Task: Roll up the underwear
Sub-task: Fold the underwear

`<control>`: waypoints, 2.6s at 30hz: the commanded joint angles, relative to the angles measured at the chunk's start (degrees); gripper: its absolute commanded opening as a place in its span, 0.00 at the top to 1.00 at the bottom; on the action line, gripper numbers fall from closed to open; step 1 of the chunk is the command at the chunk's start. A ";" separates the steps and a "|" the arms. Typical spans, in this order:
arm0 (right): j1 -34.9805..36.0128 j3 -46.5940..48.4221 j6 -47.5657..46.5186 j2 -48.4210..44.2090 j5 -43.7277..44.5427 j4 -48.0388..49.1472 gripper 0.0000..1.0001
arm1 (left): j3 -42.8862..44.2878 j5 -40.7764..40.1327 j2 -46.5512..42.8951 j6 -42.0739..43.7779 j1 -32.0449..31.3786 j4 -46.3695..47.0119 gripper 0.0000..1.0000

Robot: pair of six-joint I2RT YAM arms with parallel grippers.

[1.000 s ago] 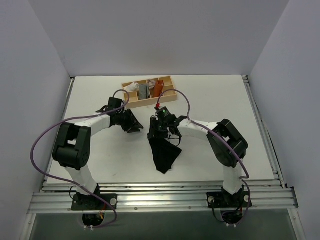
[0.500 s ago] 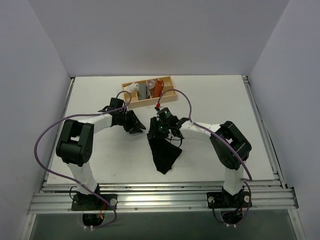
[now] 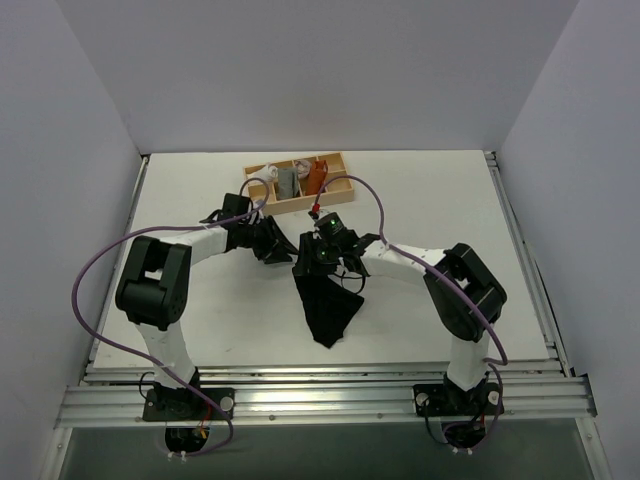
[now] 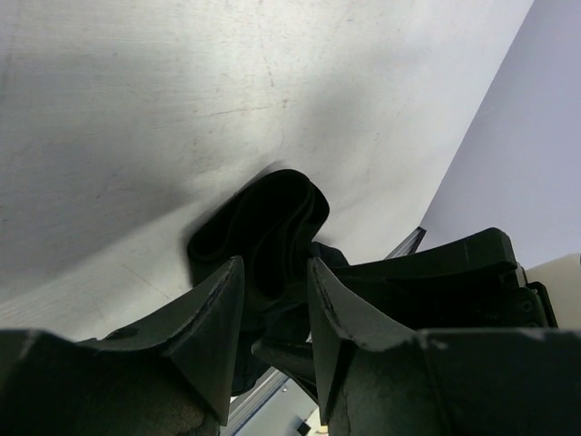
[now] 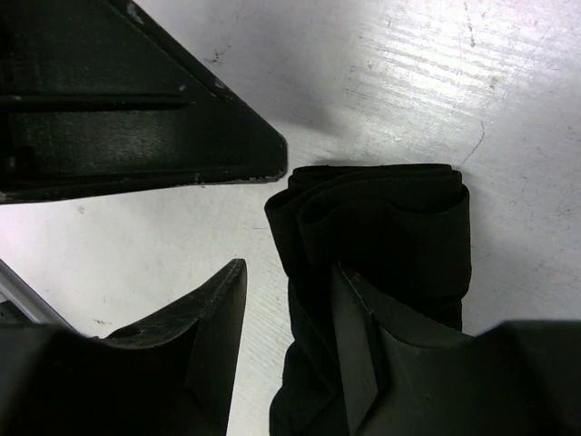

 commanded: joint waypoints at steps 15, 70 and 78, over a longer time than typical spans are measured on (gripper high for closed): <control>0.17 0.38 -0.09 -3.35 -0.88 0.06 0.62 | 3.03 -2.37 3.37 9.67 -3.44 -7.93 0.56; 5.53 -9.03 -20.31 -12.76 18.10 -29.03 0.52 | 2.24 -6.17 5.83 16.54 -0.10 -9.60 0.67; 6.50 -7.18 -18.99 -15.13 17.93 -30.62 0.52 | 4.61 -9.93 -0.13 15.14 -0.10 -14.96 0.60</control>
